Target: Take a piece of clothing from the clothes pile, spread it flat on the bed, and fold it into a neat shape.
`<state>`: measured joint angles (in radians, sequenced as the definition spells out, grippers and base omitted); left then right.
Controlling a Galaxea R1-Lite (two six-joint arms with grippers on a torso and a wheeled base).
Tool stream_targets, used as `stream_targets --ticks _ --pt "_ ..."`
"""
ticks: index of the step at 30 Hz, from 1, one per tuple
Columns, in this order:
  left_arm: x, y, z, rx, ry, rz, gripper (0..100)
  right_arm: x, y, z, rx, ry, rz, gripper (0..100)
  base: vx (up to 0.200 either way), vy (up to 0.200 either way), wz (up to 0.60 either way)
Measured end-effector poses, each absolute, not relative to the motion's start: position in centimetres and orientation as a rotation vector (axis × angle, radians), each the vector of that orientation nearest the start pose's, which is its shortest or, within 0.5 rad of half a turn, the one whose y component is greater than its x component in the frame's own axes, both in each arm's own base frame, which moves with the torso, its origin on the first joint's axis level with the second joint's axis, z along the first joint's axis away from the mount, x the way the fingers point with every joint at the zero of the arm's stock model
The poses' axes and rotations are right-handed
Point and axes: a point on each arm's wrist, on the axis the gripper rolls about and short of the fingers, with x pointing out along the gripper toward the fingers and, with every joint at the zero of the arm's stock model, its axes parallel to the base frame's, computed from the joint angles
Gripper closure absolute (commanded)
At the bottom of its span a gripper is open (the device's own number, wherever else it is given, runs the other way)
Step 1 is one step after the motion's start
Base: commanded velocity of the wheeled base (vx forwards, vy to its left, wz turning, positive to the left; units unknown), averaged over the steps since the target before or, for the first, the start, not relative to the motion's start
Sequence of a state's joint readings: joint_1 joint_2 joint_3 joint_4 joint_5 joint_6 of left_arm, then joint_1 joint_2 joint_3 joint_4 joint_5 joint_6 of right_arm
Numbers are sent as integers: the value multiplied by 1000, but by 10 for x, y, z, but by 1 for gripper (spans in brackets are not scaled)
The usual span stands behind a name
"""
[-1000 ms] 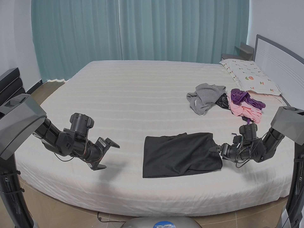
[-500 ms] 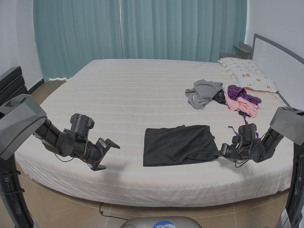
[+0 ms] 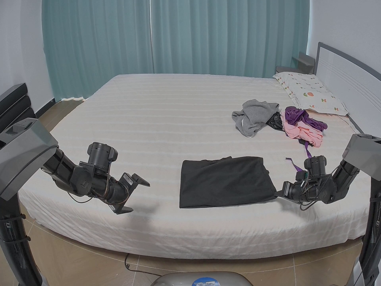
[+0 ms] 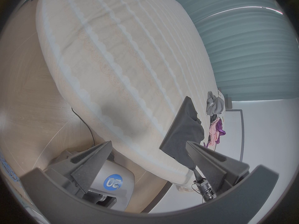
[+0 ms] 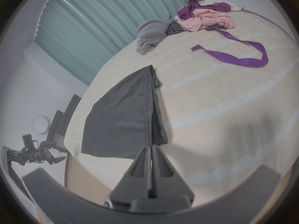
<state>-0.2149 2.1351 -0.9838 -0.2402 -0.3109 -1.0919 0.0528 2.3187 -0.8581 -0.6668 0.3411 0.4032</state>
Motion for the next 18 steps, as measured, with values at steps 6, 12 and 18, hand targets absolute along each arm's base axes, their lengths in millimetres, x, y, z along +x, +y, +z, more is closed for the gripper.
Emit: stream_targets --ticks 6,12,18 --pt "353 -84 45 -1031 1093 62 0 366 20 -17 465 856 208 100 0 0 0" --pt "353 -84 45 -1031 1093 63 0 365 18 -18 464 859 201 100 0 0 0" --pt "353 -84 45 -1031 1094 62 0 363 16 -20 451 887 195 0 0 0 0"
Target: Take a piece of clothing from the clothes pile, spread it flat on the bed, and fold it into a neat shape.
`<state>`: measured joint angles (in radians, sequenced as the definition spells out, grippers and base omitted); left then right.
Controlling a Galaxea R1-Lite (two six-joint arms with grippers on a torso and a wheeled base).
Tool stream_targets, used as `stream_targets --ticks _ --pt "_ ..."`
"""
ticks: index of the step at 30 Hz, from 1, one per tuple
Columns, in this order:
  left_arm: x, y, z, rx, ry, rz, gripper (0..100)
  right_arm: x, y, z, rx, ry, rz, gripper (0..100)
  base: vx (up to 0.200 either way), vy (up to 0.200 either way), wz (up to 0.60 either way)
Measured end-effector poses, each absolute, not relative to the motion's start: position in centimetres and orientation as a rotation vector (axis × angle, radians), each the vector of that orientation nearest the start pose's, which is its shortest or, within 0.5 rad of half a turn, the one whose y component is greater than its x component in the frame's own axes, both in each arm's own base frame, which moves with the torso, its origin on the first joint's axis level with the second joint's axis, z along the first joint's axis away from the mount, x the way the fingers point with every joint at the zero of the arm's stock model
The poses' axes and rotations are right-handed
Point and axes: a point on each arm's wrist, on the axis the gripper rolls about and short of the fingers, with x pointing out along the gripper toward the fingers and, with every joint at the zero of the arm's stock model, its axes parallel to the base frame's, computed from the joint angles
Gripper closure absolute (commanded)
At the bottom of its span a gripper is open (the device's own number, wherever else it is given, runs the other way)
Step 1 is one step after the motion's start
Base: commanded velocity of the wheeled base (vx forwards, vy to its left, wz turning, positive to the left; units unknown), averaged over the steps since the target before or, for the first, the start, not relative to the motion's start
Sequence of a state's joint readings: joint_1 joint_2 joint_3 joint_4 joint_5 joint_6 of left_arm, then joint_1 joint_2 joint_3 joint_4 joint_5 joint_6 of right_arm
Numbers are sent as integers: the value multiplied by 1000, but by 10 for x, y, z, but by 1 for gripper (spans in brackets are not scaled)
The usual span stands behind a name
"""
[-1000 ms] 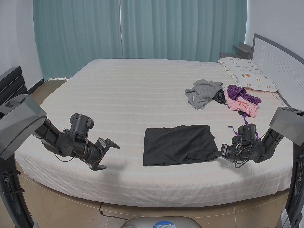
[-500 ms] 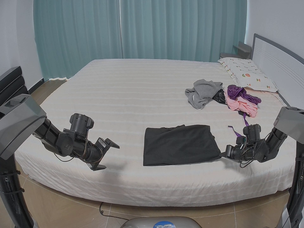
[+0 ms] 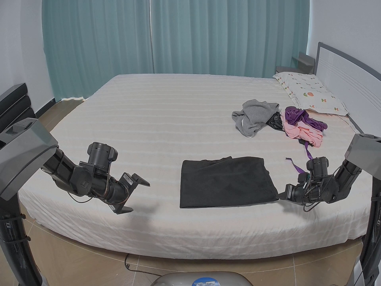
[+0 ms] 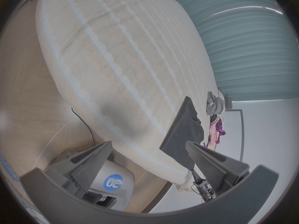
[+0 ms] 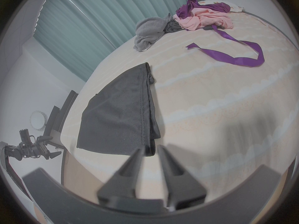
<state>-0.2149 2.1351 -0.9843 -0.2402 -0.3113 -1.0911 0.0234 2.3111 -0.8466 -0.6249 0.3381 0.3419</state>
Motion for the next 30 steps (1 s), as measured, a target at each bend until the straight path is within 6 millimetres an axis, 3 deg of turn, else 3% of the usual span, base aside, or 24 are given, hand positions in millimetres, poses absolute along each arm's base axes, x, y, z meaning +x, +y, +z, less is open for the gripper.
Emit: stream_targets --ticks 9,16,30 --pt "355 -84 47 -1035 1085 65 0 374 16 -9 532 842 179 0 0 0 0" --pt "356 -84 47 -1038 1083 68 0 403 21 3 656 769 154 0 200 0 0" --pt "355 -84 47 -1032 1086 66 0 446 31 -12 727 696 128 0 29 0 0"
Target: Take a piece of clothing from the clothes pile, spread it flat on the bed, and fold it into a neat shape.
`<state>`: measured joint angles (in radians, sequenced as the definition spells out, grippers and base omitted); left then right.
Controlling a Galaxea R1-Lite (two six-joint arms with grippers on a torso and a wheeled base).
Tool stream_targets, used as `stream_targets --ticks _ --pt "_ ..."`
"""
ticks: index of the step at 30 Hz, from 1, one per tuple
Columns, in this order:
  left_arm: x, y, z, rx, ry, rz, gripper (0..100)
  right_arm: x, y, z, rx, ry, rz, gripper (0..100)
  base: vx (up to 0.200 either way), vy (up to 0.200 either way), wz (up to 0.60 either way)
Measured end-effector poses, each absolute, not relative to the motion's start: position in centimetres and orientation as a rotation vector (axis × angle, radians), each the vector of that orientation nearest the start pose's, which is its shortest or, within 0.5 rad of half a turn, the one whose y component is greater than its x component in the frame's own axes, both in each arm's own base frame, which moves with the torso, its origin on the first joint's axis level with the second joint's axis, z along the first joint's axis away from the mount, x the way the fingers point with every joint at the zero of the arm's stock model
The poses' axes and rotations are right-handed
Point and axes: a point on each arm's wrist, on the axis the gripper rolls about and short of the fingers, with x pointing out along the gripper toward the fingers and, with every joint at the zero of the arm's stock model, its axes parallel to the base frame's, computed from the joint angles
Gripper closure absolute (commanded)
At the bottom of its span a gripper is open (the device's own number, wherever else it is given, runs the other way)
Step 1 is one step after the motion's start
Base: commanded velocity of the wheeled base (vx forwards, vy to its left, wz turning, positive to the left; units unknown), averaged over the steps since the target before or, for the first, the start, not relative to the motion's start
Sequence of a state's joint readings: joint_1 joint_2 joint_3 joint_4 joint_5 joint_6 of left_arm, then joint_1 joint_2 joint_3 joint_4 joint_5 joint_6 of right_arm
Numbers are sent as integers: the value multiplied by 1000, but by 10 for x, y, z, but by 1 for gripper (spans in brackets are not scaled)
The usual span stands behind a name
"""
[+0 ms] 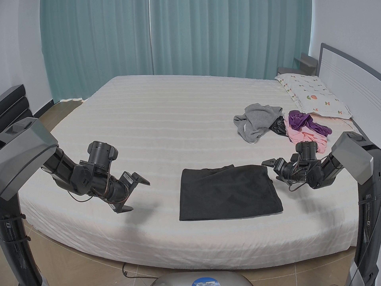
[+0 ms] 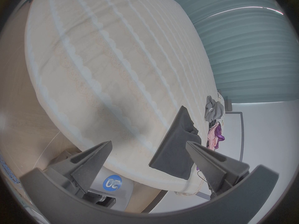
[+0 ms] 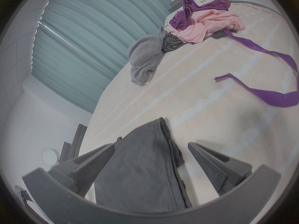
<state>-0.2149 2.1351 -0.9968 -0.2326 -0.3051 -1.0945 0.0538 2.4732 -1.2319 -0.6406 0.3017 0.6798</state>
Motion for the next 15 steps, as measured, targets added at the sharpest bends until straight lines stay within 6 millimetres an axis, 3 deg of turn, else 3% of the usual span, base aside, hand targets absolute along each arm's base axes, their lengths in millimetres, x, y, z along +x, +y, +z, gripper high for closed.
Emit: stream_targets --ticks 14,15 --pt "353 -84 45 -1032 1090 69 0 477 51 -26 801 649 154 0 0 0 0" --pt "353 -84 45 -1032 1090 69 0 478 52 -26 801 646 156 100 0 0 0"
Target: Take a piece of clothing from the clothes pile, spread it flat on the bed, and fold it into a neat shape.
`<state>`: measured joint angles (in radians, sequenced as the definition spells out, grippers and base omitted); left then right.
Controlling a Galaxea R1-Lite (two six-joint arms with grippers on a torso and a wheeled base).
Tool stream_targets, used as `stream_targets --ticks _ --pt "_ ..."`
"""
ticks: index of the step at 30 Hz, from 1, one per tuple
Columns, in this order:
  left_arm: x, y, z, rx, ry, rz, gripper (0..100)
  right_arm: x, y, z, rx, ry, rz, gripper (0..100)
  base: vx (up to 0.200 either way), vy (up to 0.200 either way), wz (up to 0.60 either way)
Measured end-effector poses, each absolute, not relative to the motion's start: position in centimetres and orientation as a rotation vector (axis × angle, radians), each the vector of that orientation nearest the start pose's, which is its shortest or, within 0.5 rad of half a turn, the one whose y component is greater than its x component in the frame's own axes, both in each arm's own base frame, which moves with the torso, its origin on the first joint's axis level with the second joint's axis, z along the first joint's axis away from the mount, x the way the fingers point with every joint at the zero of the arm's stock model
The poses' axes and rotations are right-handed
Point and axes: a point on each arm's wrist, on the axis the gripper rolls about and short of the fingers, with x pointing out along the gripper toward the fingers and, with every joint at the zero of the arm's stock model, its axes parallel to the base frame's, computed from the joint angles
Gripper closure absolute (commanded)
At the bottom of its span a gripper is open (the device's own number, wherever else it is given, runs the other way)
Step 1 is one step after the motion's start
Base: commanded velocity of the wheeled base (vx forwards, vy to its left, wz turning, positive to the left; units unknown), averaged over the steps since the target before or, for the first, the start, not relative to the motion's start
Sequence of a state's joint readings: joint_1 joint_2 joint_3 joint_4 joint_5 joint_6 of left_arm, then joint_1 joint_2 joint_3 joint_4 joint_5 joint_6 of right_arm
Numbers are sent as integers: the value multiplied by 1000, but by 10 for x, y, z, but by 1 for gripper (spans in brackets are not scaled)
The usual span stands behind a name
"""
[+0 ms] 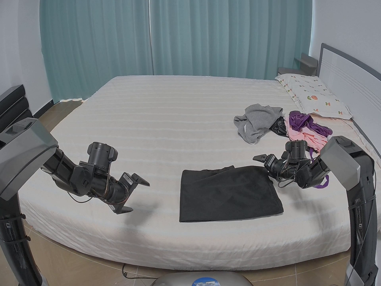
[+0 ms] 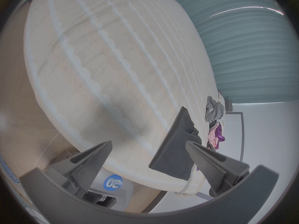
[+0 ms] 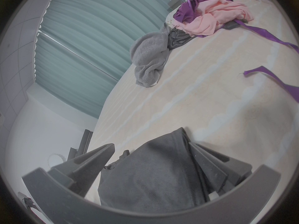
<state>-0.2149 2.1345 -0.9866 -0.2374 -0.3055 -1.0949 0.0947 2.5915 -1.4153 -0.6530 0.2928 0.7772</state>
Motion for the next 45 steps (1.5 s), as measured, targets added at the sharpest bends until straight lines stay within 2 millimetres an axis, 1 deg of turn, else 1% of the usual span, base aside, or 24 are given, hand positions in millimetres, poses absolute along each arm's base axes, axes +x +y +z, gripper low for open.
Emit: stream_targets --ticks 4,10,22,28,32,44,45 --pt "353 -84 45 -1032 1091 69 0 481 53 -29 800 637 143 100 0 0 0" --pt "353 -84 45 -1030 1090 69 0 483 49 -33 801 639 124 100 0 0 0" --pt "353 -84 45 -1030 1090 68 0 485 35 -34 808 625 89 100 0 0 0" --pt "353 -84 45 -1029 1090 68 0 485 31 -35 801 618 60 100 0 0 0" --pt "353 -84 45 -1029 1090 68 0 484 30 -38 791 619 35 100 0 0 0" --pt "353 -84 45 -1029 1090 68 0 487 30 -40 787 624 19 100 0 0 0" --pt "353 -84 45 -1029 1090 68 0 487 30 -40 787 623 20 0 0 0 0"
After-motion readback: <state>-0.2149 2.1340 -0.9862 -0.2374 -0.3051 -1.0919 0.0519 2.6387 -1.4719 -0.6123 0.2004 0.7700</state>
